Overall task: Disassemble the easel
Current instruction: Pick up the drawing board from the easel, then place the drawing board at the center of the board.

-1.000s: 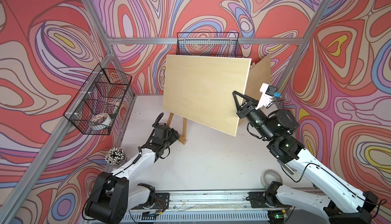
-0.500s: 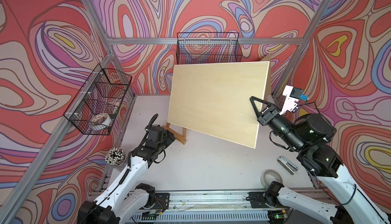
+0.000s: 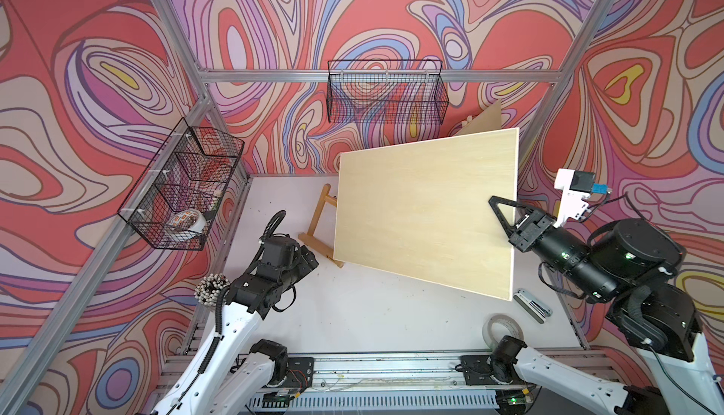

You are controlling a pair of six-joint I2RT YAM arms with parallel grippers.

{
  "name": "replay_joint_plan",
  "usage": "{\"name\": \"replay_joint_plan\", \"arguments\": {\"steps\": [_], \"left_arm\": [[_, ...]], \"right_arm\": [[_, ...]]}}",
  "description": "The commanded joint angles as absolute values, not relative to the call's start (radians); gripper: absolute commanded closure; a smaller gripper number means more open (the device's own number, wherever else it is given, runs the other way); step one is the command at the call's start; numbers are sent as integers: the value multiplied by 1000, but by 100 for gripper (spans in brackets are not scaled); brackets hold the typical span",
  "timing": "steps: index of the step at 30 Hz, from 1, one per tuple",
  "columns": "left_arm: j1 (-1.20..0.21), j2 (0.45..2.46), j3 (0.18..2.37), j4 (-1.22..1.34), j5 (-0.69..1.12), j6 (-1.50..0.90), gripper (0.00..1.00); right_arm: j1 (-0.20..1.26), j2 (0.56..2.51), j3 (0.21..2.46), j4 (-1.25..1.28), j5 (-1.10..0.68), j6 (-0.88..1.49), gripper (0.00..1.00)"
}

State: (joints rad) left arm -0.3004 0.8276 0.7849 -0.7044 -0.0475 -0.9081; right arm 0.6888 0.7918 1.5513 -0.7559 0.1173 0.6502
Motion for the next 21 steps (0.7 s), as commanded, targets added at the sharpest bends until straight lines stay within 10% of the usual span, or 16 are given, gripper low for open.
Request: {"name": "replay_joint_plan", "arguments": {"steps": [1, 21], "left_arm": [[-303, 845, 843, -749, -5, -846, 11], [-335, 1003, 868, -677, 148, -793, 12]], "right_arm": [[690, 734, 1642, -598, 110, 722, 100], [739, 684, 1553, -858, 152, 774, 100]]}}
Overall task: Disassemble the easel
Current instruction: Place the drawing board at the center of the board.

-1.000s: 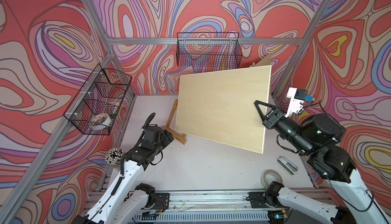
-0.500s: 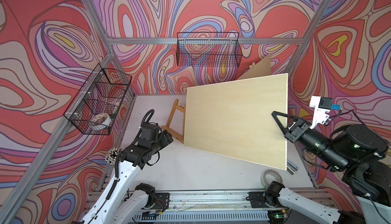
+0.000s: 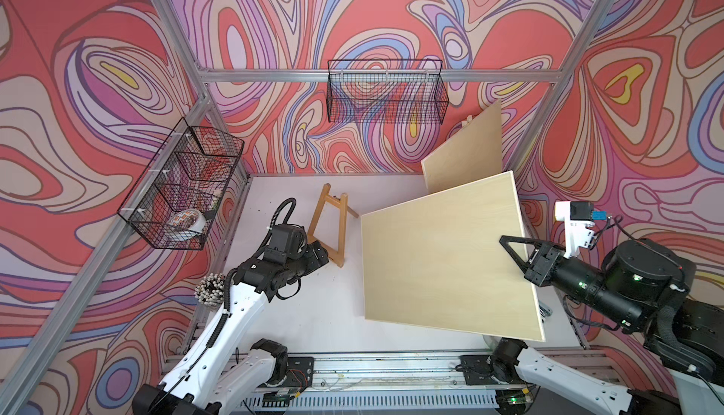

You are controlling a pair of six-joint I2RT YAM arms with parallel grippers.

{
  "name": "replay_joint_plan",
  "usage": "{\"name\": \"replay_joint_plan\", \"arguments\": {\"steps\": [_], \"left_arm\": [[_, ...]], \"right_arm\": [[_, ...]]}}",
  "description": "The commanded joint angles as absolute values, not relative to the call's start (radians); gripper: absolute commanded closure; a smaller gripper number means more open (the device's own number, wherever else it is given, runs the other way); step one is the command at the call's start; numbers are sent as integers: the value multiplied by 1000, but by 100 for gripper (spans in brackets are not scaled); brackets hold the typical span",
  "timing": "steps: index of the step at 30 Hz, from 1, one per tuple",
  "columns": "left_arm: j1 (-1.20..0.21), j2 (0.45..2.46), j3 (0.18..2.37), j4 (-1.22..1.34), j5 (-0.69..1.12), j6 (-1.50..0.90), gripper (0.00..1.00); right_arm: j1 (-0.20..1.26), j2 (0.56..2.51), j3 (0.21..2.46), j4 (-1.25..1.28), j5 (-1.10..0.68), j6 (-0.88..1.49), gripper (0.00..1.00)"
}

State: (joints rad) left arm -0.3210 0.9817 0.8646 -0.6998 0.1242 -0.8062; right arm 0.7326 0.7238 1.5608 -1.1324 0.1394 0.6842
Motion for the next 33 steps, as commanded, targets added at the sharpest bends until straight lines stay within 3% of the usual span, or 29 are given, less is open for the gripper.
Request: {"name": "replay_joint_plan", "arguments": {"steps": [1, 21, 33], "left_arm": [[-342, 1013, 870, -673, 146, -793, 13], [-384, 1093, 806, -581, 70, -856, 15], [-385, 1071, 776, -584, -43, -903, 14]], "right_arm": [[739, 675, 1522, -841, 158, 784, 100], [740, 550, 1014, -549, 190, 1038, 100], [739, 595, 836, -366, 134, 1127, 100]]}}
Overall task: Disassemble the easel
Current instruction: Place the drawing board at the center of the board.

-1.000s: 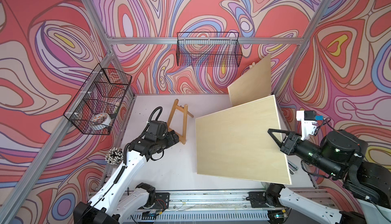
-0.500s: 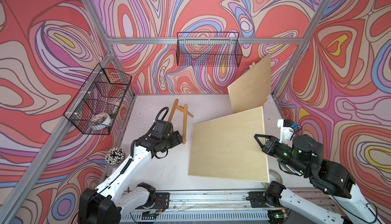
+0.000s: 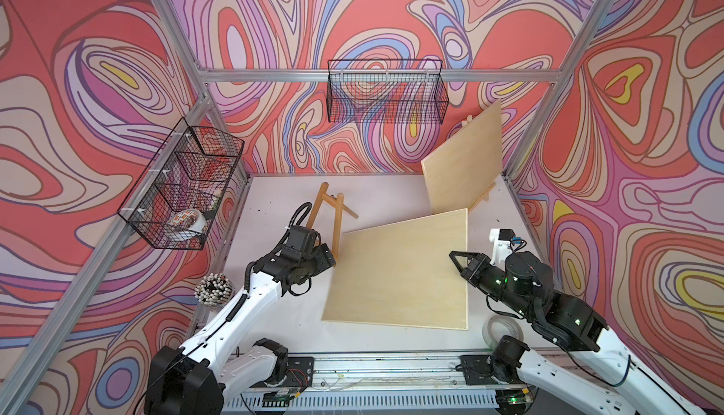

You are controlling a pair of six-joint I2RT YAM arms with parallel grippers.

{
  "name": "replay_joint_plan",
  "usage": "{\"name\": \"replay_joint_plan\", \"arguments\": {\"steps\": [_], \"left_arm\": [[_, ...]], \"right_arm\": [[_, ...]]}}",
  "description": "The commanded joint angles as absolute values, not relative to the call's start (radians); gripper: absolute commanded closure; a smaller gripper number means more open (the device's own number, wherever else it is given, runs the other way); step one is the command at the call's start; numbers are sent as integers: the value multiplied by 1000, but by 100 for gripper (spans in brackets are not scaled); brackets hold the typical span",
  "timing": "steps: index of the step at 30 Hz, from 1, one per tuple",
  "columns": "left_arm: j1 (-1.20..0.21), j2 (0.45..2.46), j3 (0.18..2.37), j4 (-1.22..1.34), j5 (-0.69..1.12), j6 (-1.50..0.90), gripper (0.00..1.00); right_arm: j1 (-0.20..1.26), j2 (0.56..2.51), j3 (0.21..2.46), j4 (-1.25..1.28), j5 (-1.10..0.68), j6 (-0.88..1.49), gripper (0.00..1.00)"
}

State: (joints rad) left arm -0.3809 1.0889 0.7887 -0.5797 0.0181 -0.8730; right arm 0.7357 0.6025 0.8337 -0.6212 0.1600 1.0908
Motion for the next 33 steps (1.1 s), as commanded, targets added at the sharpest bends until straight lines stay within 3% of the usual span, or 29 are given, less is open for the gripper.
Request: {"name": "replay_joint_plan", "arguments": {"steps": [1, 19, 33], "left_arm": [[-385, 1069, 776, -590, -51, -905, 14], [-385, 1080, 769, -684, -148, -951, 13], [-386, 1065, 726, -673, -145, -968, 12]], "right_arm": [[739, 605, 825, -350, 128, 1132, 100], [741, 816, 625, -3, 12, 1229, 100], [735, 932, 610, -113, -19, 1034, 100]]}}
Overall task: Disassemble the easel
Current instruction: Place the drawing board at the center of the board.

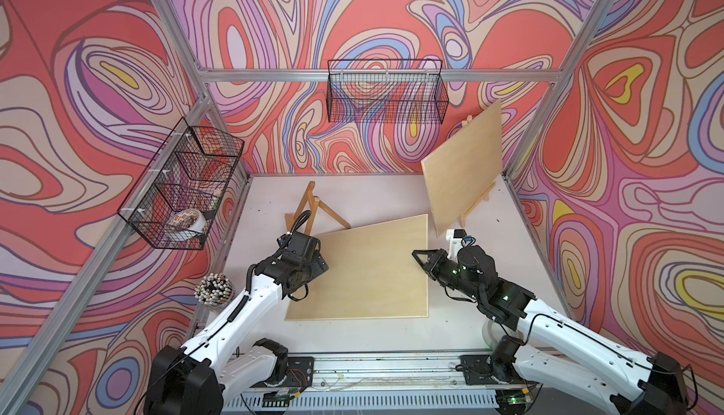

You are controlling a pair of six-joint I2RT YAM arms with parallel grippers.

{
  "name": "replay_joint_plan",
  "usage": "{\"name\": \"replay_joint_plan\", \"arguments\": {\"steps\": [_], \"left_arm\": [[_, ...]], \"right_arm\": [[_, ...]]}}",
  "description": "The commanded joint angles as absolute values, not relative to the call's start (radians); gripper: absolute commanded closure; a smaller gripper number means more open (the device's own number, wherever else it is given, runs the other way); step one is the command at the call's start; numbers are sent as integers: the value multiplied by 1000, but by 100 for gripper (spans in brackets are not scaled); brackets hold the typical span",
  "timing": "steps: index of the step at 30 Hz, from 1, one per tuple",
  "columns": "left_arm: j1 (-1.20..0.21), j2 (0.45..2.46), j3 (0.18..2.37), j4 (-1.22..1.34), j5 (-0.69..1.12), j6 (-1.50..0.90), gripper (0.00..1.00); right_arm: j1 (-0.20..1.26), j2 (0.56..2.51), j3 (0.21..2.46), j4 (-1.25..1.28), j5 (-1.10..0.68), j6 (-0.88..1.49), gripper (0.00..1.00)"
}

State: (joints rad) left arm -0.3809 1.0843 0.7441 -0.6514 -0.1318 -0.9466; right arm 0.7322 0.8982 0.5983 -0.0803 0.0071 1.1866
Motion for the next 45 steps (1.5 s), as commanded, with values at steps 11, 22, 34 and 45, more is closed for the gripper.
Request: {"name": "replay_joint_plan", "arguments": {"steps": [11, 22, 34, 45], "left_arm": [[-384, 1055, 694, -653, -136, -979, 12], [-386, 1059, 675, -628, -127, -980, 12], [-385, 968, 631, -595, -118, -992, 12], [-385, 948, 658, -597, -93, -976, 11]], "right_arm": [[662, 982, 557, -132, -128, 919, 98], [562, 1054, 469, -74, -228, 854, 80], [532, 1215, 421, 42, -260, 846, 63], [505, 1164, 407, -4, -213, 833, 40]]}}
